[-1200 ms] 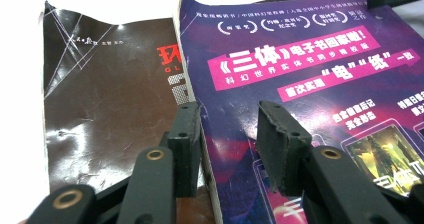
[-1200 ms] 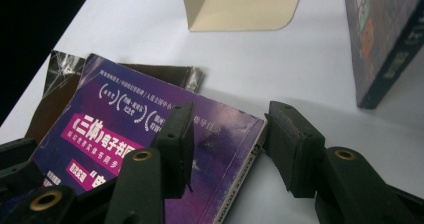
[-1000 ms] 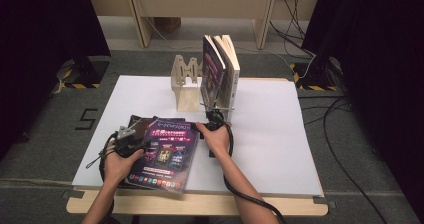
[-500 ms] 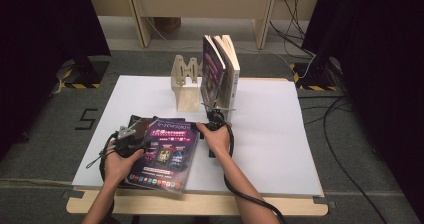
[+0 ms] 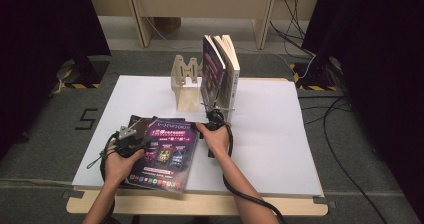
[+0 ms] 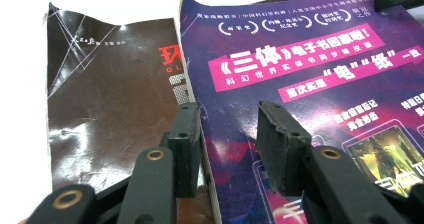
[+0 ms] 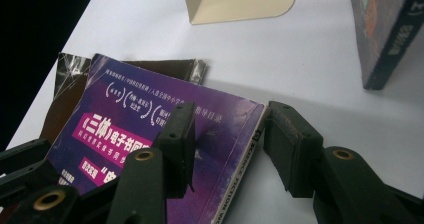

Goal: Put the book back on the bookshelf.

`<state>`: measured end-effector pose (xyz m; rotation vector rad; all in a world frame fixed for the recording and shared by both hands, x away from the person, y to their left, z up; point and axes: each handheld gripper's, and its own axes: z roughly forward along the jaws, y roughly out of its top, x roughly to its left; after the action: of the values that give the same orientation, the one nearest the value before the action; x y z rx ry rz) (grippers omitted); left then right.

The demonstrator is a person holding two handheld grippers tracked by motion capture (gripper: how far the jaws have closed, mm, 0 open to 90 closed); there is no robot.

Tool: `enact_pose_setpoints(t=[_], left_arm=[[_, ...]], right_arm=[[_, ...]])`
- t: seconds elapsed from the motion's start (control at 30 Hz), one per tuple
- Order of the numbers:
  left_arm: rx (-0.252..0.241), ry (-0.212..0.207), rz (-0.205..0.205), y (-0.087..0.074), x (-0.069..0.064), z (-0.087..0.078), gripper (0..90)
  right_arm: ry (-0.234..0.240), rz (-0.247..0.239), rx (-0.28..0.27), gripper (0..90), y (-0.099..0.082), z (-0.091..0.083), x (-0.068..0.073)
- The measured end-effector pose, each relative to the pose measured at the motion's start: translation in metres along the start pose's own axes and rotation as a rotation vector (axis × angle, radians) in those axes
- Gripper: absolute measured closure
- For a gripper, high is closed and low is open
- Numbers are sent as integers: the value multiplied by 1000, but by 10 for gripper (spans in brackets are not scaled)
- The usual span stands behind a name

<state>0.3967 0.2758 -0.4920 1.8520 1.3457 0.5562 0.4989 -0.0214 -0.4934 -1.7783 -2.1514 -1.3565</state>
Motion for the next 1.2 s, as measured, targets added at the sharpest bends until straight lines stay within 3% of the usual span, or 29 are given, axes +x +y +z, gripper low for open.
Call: enact_pose_setpoints(t=[0.07, 0.4, 0.47, 0.53, 0.67, 0.93, 1.07, 1.2], left_arm=[[0, 0, -5, 0, 0, 0, 613], [1, 6, -11, 0, 0, 0, 614], [0, 6, -14, 0, 0, 0, 615], [0, 7, -12, 0, 1, 0, 615], [-4, 0, -20, -1, 2, 0, 616], [-2, -12, -27, 0, 5, -1, 613], [-1, -31, -36, 0, 5, 0, 560], [-13, -31, -43, 0, 6, -1, 528]], right_arm=[[15, 28, -19, 589, 0, 0, 0], [74, 54, -44, 639, 5, -9, 1], [81, 52, -29, 657, 5, -9, 1], [141, 59, 28, 660, 3, -4, 1], [94, 34, 7, 682, -1, -1, 6], [97, 15, 33, 754, 7, -5, 10], [112, 35, 25, 767, 7, -8, 12], [123, 24, 5, 781, 10, -15, 17]])
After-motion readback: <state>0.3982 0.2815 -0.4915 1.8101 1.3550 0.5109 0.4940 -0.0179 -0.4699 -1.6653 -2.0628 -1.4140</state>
